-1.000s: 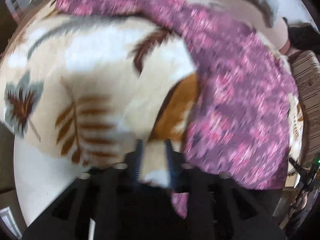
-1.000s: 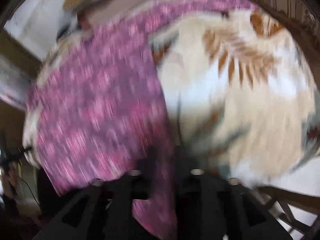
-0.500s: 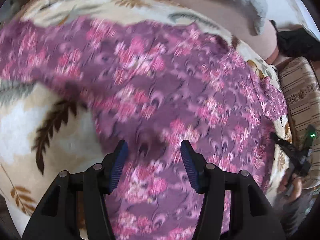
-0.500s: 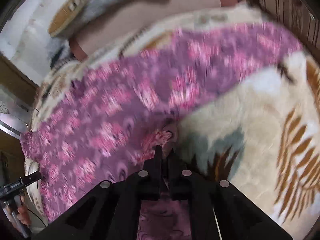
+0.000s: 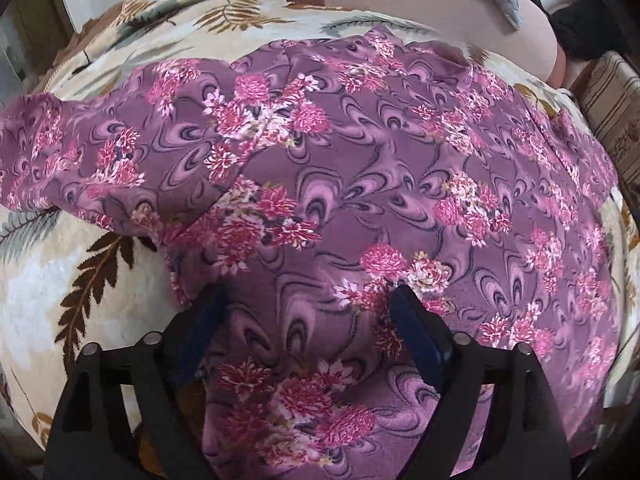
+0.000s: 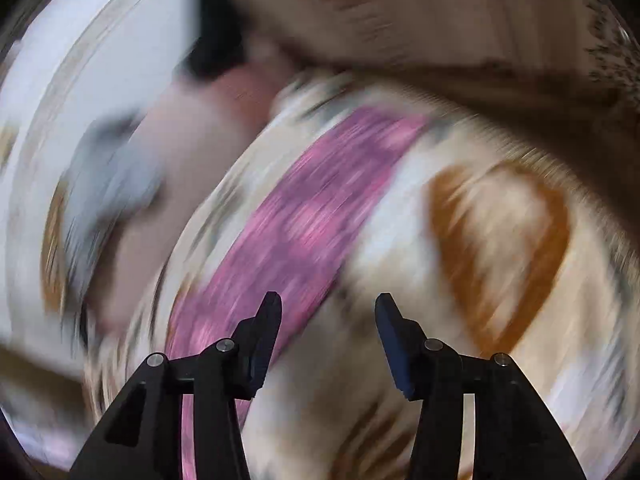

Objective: Fold small clothes

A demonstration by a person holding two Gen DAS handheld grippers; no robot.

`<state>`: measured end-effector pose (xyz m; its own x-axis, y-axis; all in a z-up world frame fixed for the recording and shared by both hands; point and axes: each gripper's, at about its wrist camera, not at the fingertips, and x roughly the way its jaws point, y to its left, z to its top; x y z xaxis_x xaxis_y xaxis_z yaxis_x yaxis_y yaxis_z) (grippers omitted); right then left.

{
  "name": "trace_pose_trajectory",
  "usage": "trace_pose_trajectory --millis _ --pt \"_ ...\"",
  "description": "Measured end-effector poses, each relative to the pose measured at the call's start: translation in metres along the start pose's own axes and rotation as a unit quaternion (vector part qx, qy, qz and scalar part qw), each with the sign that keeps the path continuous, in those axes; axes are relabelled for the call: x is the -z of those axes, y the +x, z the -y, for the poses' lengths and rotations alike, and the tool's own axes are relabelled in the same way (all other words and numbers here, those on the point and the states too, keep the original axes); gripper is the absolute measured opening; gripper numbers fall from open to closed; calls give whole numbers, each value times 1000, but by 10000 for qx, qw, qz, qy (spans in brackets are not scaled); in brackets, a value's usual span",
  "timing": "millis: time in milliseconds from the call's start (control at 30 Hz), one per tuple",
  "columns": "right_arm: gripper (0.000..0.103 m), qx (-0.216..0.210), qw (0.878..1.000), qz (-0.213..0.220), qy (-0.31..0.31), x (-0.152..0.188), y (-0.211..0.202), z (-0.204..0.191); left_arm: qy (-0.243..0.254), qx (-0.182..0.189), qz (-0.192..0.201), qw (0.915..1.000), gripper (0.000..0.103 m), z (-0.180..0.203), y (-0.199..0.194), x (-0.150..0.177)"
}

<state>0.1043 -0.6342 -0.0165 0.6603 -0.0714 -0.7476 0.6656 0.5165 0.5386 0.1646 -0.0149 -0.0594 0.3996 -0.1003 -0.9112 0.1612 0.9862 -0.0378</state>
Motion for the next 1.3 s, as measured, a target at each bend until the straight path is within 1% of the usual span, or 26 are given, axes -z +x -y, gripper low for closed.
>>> trace_pose_trajectory --millis 67,100,200,267,333,400,433,467,500,533,567,600,633,700,733,767,800,833,900,967,1033,1067,1100,1133,1167,1300 --pt "51 124 9991 215 341 -28 12 16 -49 -9 49 10000 91 2 0 0" --pt "52 194 9986 250 426 -39 20 21 -85 13 53 9999 93 4 1 -2" --pt "53 352 9973 276 578 -57 55 22 -92 37 31 9999 102 7 4 -4" --pt "55 324 9968 273 675 -64 72 24 -16 -73 -4 10000 103 11 6 -4" --pt "67 317 9971 271 637 -70 88 21 9 -99 -15 9999 103 13 8 -5" --pt "72 416 9970 537 374 -75 88 12 -23 -42 -32 10000 103 11 8 -6" --pt "71 521 9967 563 246 -76 91 6 -13 -26 -41 10000 103 10 8 -6" --pt "66 772 9956 539 -10 -77 96 -3 -1 -26 -55 10000 103 10 8 -7" --pt "39 896 9944 532 -182 -78 95 -5 8 -31 -80 10000 103 10 8 -7" --pt "12 910 9942 463 -341 -78 96 -7 4 -34 -115 9999 103 10 9 -9" --pt "12 771 9958 401 -286 -80 94 -5 -17 -27 -159 9999 103 10 8 -11" --pt "11 732 9960 472 -213 -82 89 -3 -56 22 -180 9998 103 9 7 -14" --pt "11 677 9957 613 -164 -85 81 -2 -121 150 -167 9997 101 9 3 -16" --pt "11 576 9927 1048 -140 -89 56 1 -229 435 -63 9988 99 7 -7 -27" --pt "10 664 9898 1248 -190 -91 46 3 -278 561 62 9980 99 6 -13 -34" --pt "10 845 9885 1233 -220 -93 48 4 -331 649 163 9972 99 5 -16 -42" --pt "10 1120 9885 982 -244 -93 56 9 -413 733 217 9962 99 4 -15 -50" --pt "10 1375 9879 674 -227 -92 67 15 -493 786 212 9955 99 2 -11 -57" --pt "10 1603 9858 424 -256 -85 78 21 -696 822 43 9942 99 0 4 -65" --pt "10 1545 9855 640 -299 -80 72 16 -964 1041 -249 9896 99 -5 23 -69" --pt "10 1540 9842 763 -419 -79 64 5 -977 985 -199 9901 99 -4 25 -70" --pt "10 1489 9835 870 -547 -78 55 -3 -927 982 -151 9907 99 -3 24 -71" --pt "10 1351 9825 1032 -764 -76 44 -18 -883 997 -131 9910 99 -1 24 -71" --pt "10 1279 9818 1098 -873 -76 38 -30 -871 1012 -136 9910 99 -2 25 -70" --pt "10 1097 9814 1183 -1041 -72 28 -45 -871 1039 -133 9907 99 -2 25 -70" --pt "10 481 9823 1150 -1395 -46 7 -86 -939 1201 -145 9882 99 -7 25 -71"
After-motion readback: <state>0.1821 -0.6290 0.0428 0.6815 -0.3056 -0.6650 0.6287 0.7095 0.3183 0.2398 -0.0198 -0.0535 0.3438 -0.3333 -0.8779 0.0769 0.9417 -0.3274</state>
